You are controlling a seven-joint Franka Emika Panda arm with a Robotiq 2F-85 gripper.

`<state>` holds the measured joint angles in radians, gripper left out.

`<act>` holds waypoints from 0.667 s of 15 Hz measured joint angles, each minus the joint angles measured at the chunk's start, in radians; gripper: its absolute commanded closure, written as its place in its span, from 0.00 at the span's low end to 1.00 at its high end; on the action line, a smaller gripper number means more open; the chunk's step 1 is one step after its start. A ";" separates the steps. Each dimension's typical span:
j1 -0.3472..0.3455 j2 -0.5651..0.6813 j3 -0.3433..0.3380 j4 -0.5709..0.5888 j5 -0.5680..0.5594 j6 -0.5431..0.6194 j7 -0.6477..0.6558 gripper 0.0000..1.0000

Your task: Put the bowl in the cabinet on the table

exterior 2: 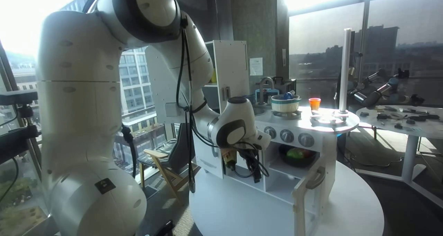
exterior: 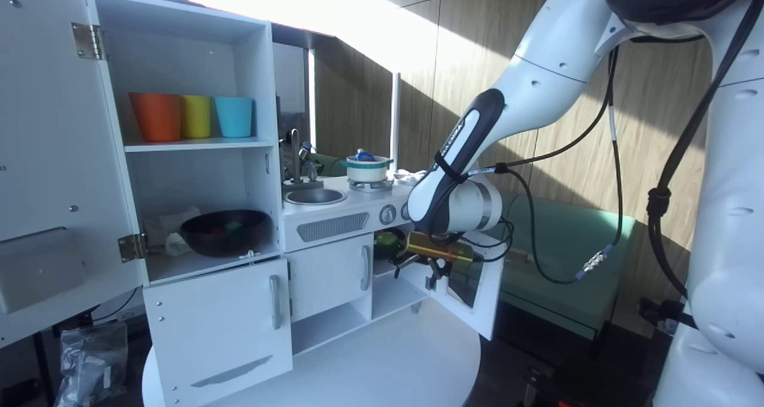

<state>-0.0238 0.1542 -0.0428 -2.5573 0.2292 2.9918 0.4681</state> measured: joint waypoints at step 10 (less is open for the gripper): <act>-0.394 0.240 0.510 -0.111 -0.021 0.718 0.283 0.00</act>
<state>-0.4179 0.3943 0.4668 -2.6682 0.2084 3.7095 0.7511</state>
